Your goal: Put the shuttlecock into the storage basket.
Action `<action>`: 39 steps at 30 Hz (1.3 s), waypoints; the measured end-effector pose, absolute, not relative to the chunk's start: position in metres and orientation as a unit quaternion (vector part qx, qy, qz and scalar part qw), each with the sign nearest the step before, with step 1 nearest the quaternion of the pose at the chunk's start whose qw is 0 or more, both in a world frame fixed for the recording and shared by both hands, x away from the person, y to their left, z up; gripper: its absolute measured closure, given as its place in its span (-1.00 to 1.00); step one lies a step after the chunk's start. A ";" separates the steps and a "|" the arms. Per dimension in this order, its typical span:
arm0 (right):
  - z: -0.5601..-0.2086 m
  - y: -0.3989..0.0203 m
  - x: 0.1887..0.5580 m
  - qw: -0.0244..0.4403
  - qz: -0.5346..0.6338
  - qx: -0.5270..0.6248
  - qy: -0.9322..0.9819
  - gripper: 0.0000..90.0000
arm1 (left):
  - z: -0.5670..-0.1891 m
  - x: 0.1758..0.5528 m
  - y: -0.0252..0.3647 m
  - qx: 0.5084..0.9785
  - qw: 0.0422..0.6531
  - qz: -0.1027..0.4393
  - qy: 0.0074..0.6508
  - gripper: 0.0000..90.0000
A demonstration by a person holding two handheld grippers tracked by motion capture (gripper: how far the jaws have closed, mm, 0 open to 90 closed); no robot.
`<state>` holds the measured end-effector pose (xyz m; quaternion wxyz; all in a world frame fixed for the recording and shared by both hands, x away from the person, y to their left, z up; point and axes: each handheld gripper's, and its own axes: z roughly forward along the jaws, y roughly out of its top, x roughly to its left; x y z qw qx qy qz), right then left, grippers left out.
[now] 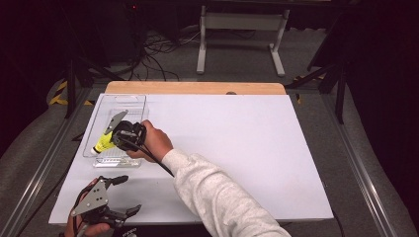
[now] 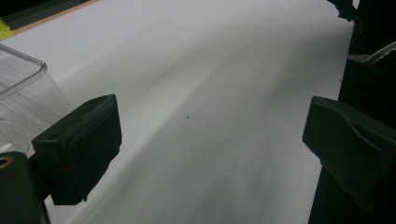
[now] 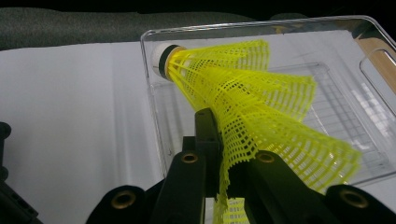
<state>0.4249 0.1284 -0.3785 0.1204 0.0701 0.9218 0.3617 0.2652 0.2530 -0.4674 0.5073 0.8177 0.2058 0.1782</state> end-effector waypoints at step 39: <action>-0.412 0.138 0.435 0.074 0.333 0.099 0.935 0.74 | -0.468 0.267 0.252 0.821 0.506 0.173 0.202 -0.87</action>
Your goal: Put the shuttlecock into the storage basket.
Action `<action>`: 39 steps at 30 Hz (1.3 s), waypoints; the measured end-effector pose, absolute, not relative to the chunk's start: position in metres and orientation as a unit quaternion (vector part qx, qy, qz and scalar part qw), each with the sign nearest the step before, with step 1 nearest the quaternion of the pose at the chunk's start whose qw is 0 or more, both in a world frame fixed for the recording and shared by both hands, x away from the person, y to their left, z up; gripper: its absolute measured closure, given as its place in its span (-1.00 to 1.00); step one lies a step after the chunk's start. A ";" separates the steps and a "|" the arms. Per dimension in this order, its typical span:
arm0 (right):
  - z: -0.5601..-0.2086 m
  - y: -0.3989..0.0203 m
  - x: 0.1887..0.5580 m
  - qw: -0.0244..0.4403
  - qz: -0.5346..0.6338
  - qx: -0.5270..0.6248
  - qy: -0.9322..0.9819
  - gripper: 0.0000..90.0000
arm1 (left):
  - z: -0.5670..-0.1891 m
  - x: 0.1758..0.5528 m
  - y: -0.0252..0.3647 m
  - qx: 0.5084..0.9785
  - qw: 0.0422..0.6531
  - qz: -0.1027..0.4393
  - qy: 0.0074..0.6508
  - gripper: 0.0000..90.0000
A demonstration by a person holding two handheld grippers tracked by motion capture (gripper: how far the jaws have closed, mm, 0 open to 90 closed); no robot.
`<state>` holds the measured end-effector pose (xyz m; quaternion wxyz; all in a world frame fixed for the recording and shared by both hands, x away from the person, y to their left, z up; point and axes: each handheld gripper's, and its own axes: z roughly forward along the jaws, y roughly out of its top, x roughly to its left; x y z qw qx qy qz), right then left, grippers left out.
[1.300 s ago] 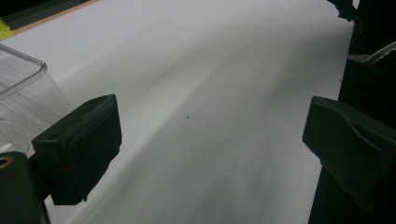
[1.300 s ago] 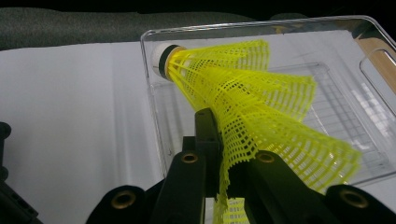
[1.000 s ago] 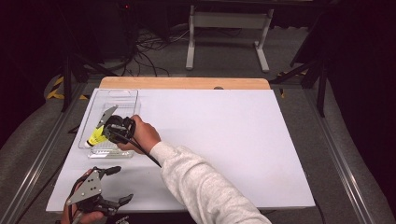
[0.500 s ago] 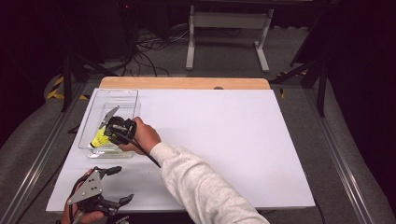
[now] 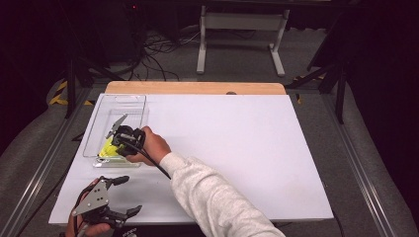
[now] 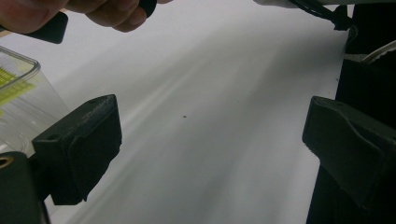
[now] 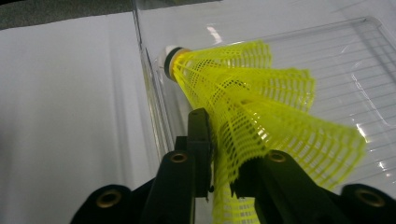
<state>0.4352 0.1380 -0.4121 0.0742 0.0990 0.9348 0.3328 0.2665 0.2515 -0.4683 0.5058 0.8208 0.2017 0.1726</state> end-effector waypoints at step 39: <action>-0.369 0.067 0.422 0.128 0.409 0.131 0.894 0.23 | -0.467 0.272 0.253 0.821 0.500 0.182 0.206 -0.87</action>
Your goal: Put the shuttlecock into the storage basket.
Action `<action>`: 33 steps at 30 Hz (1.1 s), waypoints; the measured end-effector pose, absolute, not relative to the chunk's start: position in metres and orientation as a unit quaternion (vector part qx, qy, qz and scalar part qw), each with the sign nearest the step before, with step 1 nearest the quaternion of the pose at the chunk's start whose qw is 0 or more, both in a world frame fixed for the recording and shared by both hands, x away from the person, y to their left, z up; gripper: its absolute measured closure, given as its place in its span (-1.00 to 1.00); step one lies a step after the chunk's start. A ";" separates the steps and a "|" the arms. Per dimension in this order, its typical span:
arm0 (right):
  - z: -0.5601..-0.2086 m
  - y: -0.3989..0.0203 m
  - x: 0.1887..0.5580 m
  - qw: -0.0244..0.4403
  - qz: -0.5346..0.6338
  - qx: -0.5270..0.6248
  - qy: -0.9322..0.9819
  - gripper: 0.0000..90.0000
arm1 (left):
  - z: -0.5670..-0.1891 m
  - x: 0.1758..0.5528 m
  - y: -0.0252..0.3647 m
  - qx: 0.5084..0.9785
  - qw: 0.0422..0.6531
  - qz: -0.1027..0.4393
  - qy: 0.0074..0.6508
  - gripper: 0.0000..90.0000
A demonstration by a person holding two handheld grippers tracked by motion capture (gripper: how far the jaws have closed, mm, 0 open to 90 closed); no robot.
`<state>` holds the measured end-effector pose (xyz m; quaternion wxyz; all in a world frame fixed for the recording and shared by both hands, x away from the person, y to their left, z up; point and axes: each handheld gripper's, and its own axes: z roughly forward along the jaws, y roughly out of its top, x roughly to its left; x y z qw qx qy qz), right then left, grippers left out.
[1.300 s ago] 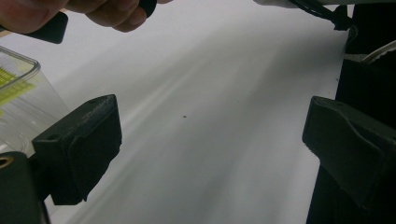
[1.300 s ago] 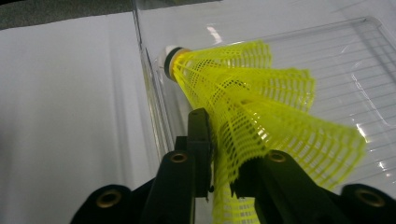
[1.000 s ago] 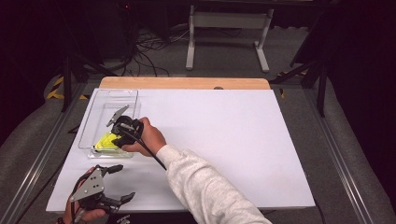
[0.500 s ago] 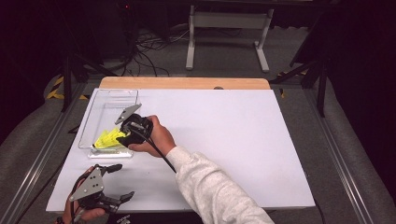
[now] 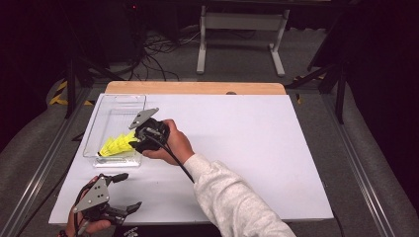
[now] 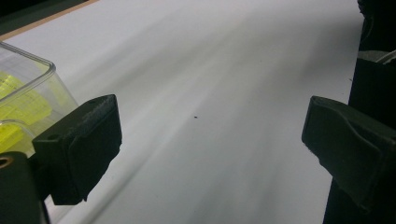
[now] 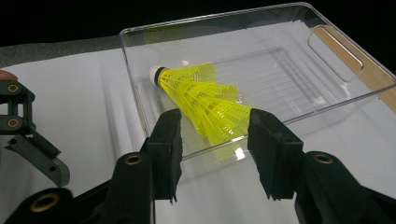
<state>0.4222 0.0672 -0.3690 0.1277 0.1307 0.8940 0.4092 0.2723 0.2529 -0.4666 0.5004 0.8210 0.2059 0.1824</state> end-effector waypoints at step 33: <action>-0.363 0.027 0.424 0.174 0.421 0.162 0.875 0.14 | -0.467 0.274 0.250 0.825 0.493 0.183 0.204 -0.87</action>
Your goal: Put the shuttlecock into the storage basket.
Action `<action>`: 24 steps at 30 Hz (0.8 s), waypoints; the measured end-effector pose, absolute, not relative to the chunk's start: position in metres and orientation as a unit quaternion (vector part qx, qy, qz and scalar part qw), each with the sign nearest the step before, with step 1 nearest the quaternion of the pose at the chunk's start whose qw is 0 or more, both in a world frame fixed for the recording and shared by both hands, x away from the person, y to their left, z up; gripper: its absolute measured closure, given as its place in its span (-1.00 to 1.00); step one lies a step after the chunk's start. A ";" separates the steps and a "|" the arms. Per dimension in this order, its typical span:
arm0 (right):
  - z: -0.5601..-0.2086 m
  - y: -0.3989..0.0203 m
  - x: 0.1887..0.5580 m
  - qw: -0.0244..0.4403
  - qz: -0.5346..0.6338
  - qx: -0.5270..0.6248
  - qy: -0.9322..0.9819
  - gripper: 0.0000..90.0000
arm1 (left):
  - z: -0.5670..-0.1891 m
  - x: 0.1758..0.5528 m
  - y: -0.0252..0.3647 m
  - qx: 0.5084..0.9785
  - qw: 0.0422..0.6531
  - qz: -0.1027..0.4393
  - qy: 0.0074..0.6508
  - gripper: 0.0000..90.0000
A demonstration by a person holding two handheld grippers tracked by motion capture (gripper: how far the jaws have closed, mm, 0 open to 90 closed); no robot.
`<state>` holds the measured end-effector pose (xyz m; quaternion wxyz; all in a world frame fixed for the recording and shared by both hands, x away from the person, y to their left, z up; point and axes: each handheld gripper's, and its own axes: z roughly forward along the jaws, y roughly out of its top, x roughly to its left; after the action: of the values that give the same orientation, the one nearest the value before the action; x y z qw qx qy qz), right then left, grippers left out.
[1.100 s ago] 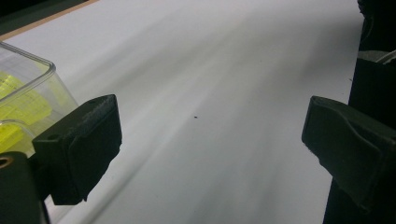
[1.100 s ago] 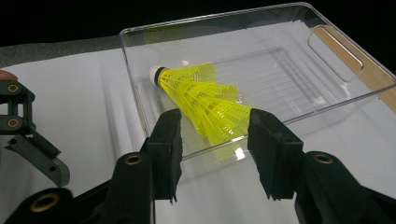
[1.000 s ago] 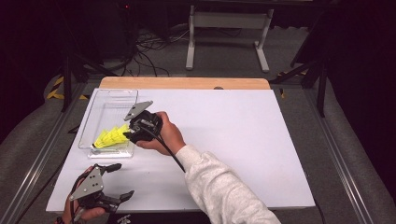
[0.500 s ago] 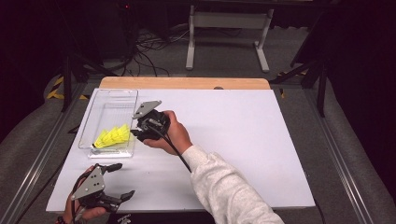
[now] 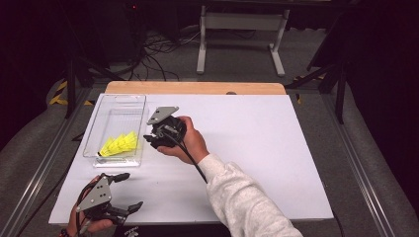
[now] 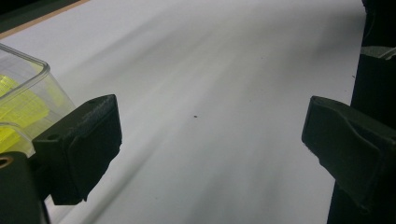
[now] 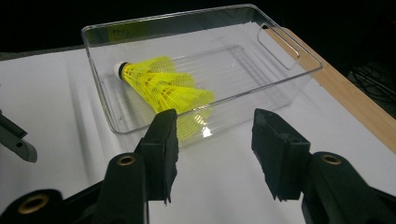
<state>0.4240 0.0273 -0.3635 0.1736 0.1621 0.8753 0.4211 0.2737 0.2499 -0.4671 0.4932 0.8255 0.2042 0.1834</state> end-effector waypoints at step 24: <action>-0.355 0.001 0.421 0.193 0.429 0.173 0.866 -0.03 | -0.467 0.274 0.249 0.827 0.491 0.184 0.204 -0.87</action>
<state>0.4213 0.0012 -0.3553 0.1928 0.1728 0.8655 0.4288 0.2736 0.2488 -0.4667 0.4907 0.8270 0.2035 0.1841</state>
